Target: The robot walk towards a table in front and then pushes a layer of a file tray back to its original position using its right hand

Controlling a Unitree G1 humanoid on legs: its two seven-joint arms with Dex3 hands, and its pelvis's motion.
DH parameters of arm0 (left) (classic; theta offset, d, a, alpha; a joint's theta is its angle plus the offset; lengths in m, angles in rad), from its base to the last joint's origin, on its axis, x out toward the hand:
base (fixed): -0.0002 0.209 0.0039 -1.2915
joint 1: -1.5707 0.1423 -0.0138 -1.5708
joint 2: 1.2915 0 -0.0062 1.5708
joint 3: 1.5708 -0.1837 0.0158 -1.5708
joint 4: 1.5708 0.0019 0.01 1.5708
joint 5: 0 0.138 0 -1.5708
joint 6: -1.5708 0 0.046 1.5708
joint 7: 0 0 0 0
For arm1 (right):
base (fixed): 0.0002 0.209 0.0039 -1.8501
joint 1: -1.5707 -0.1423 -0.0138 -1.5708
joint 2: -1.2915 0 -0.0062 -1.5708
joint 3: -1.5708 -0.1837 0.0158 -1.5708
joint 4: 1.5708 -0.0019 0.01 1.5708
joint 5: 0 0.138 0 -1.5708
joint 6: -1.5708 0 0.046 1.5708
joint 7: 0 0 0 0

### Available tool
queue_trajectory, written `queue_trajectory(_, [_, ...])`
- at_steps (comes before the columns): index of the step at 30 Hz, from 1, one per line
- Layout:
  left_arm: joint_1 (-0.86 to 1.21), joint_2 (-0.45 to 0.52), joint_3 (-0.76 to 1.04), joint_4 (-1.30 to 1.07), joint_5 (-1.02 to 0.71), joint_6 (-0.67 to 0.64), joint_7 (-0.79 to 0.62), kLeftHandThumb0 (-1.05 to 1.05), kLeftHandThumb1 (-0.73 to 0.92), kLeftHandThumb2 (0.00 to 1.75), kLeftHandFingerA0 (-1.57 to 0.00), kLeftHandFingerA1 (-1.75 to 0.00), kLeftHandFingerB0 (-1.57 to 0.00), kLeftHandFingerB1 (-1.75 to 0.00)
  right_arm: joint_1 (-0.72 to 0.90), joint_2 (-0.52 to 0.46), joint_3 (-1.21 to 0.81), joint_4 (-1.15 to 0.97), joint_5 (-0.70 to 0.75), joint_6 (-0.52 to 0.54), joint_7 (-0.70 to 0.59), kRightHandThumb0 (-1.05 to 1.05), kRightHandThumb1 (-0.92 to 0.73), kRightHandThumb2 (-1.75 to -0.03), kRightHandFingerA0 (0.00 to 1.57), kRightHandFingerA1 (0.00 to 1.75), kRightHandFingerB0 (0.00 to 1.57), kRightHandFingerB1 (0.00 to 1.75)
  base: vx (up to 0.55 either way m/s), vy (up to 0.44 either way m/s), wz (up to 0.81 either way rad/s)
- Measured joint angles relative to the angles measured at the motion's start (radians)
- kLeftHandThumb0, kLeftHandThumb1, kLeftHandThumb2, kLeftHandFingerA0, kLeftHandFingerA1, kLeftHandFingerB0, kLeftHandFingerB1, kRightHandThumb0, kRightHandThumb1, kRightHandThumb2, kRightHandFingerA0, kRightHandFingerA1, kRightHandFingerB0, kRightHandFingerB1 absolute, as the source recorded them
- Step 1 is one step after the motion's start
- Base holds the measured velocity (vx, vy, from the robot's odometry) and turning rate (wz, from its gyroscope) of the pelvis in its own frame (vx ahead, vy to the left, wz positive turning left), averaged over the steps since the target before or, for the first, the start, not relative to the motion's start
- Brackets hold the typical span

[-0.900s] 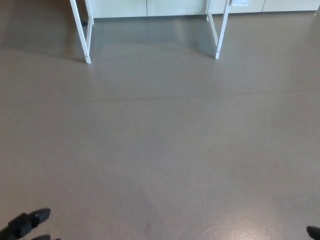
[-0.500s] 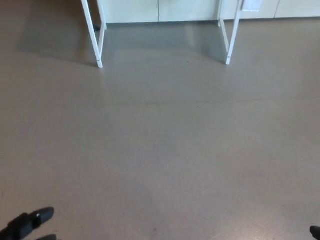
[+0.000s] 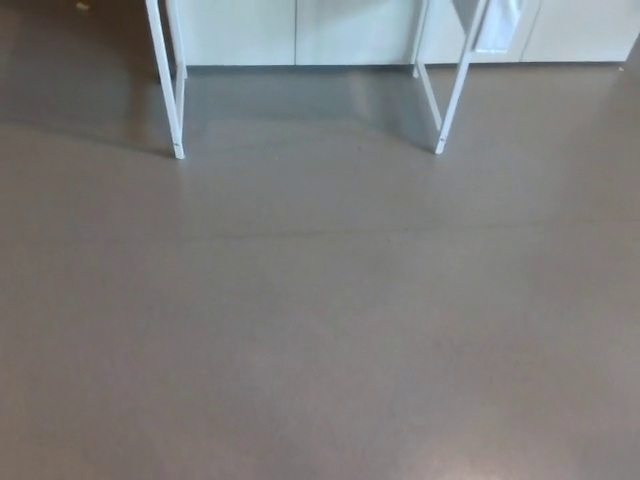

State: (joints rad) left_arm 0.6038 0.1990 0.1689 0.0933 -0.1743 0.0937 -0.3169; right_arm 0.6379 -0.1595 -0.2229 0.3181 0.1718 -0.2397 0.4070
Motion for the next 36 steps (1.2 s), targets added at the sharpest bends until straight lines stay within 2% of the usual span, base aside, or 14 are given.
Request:
queue_trajectory(1, [0.007, 0.001, -0.001, 0.001, 0.001, -0.003, -0.001, -0.28, 0.63, 0.58, -0.42, -0.42, -0.37, -0.37, 0.007, 0.001, 0.0, 0.001, 0.001, -0.003, 0.002, -0.63, -0.52, -0.85, 0.55, 0.54, 0.4, 0.48, 0.24, -0.09, 0.09])
queue_trajectory(2, [0.02, 0.004, -0.005, 0.005, 0.005, -0.01, -0.003, -0.29, 0.62, 0.58, -0.43, -0.42, -0.37, -0.37, 0.021, 0.004, -0.001, 0.007, 0.004, -0.01, 0.009, -0.61, -0.64, -0.6, 0.62, 0.41, 0.45, 0.36, 0.09, -0.133, 0.07])
queue_trajectory(3, [0.024, 0.005, -0.006, 0.005, 0.006, -0.012, -0.003, -0.33, 0.58, 0.57, -0.48, -0.43, -0.38, -0.37, 0.025, 0.005, -0.001, 0.008, 0.005, -0.012, 0.011, -0.65, -0.51, -0.85, 0.55, 0.54, 0.41, 0.48, 0.18, -0.153, 0.11])
queue_trajectory(9, [0.035, 0.01, -0.043, 0.045, 0.047, -0.056, 0.006, -0.37, 0.58, 0.58, -0.47, -0.42, -0.39, -0.37, 0.045, 0.005, -0.011, 0.092, 0.013, -0.069, 0.031, -0.63, -0.52, -0.86, 0.57, 0.54, 0.43, 0.49, 0.33, -0.281, 0.3])
queue_trajectory(16, [0.037, 0.015, -0.047, 0.083, 0.078, -0.083, 0.014, -0.35, 0.6, 0.58, -0.49, -0.43, -0.4, -0.38, 0.045, 0.003, -0.014, 0.119, 0.02, -0.105, 0.036, -0.63, -0.53, -0.87, 0.59, 0.55, 0.41, 0.48, 0.25, -0.023, -0.04])
queue_trajectory(19, [0.03, 0.018, -0.047, 0.095, 0.087, -0.09, 0.017, -0.36, 0.59, 0.57, -0.5, -0.43, -0.42, -0.38, 0.036, 0.003, -0.014, 0.163, 0.02, -0.125, 0.038, -0.61, -0.53, -0.86, 0.59, 0.55, 0.42, 0.49, 0.31, 0.135, -0.21])
queue_trajectory(20, [0.029, 0.019, -0.047, 0.097, 0.089, -0.092, 0.019, -0.36, 0.59, 0.57, -0.51, -0.43, -0.43, -0.38, 0.037, 0.003, -0.013, 0.164, 0.02, -0.127, 0.039, -0.57, -0.64, -0.61, 0.68, 0.42, 0.49, 0.36, 0.39, 0.237, -0.21])
queue_trajectory(27, [0.023, 0.04, -0.043, 0.075, 0.102, -0.101, 0.032, -0.36, 0.59, 0.58, -0.48, -0.43, -0.42, -0.38, 0.034, 0.012, 0.004, 0.139, 0.019, -0.139, 0.038, -0.61, -0.65, -0.61, 0.69, 0.42, 0.49, 0.36, 0.39, 0.204, -0.3])
queue_trajectory(36, [0.024, 0.042, -0.045, 0.075, 0.108, -0.104, 0.033, -0.34, 0.6, 0.58, -0.53, -0.43, -0.43, -0.38, 0.034, 0.011, 0.012, 0.179, 0.008, -0.179, 0.037, -0.62, -0.64, -0.61, 0.71, 0.42, 0.51, 0.37, 0.31, -0.001, 0.12])
